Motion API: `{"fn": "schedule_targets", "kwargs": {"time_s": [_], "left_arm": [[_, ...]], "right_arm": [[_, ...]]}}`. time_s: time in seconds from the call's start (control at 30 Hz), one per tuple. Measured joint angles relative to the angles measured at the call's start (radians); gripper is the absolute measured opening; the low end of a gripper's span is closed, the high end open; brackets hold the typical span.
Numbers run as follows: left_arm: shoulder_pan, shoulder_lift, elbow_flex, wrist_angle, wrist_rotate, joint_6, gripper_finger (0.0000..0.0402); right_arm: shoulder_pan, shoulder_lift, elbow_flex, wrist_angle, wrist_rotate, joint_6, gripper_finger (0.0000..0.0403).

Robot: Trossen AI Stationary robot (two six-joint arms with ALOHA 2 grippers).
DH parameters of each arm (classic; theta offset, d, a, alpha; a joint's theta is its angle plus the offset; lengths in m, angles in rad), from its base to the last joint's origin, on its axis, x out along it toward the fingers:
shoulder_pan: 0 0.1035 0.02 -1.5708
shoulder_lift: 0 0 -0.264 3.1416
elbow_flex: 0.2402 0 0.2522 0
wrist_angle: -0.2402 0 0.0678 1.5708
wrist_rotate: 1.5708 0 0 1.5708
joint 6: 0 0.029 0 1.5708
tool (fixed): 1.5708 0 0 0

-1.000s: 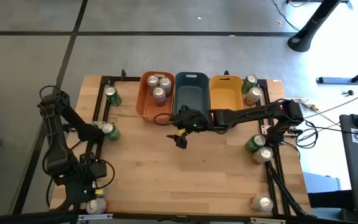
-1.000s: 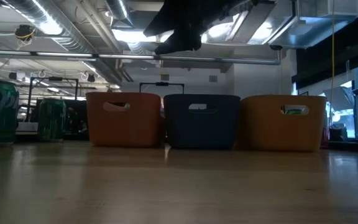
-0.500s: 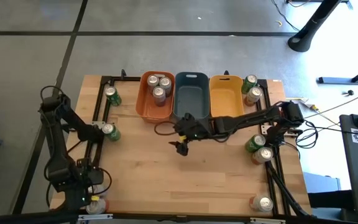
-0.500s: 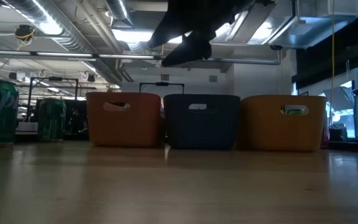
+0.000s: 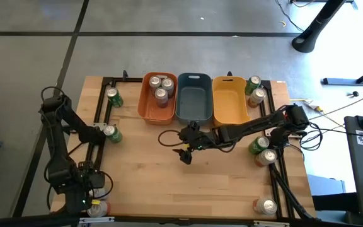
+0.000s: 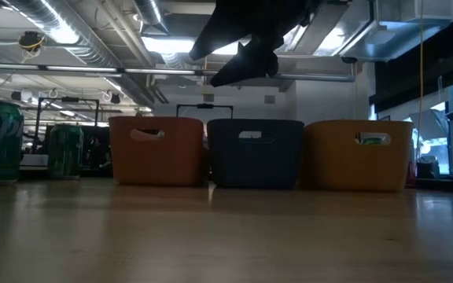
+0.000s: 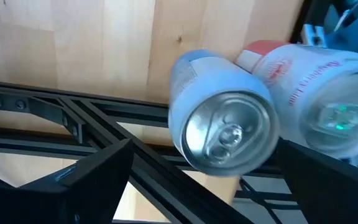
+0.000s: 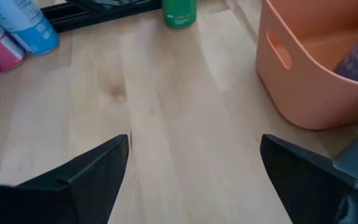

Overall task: Sort soda cans
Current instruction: Put the blue-white soda can into the orange bin

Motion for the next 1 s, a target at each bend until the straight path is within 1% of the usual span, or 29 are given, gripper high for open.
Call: {"fn": "schedule_targets", "kwargs": {"time_s": [0.17, 0.5, 0.57, 0.77, 1.0], "left_arm": [[0.000, -0.012, 0.000, 0.003, -0.015, 0.011, 0.0385], [-0.005, 0.014, -0.003, 0.008, -0.019, 0.034, 0.0385], [-0.005, 0.014, -0.014, 0.018, -0.019, 0.031, 0.0385], [-0.007, 0.014, -0.078, 0.116, -0.019, 0.032, 0.0385], [-0.009, 0.013, -0.139, 0.134, -0.020, 0.026, 0.0385]], "right_arm": [[0.000, 0.000, 0.000, -0.001, 0.002, 0.002, 0.0362], [0.000, 0.000, 0.000, -0.001, 0.002, 0.002, 0.0362], [0.000, 0.000, 0.000, -0.001, 0.001, 0.002, 0.0362], [0.001, 0.000, 0.000, -0.003, 0.001, -0.001, 0.0362], [0.001, 0.000, 0.000, -0.003, 0.001, -0.002, 0.0362]]}}
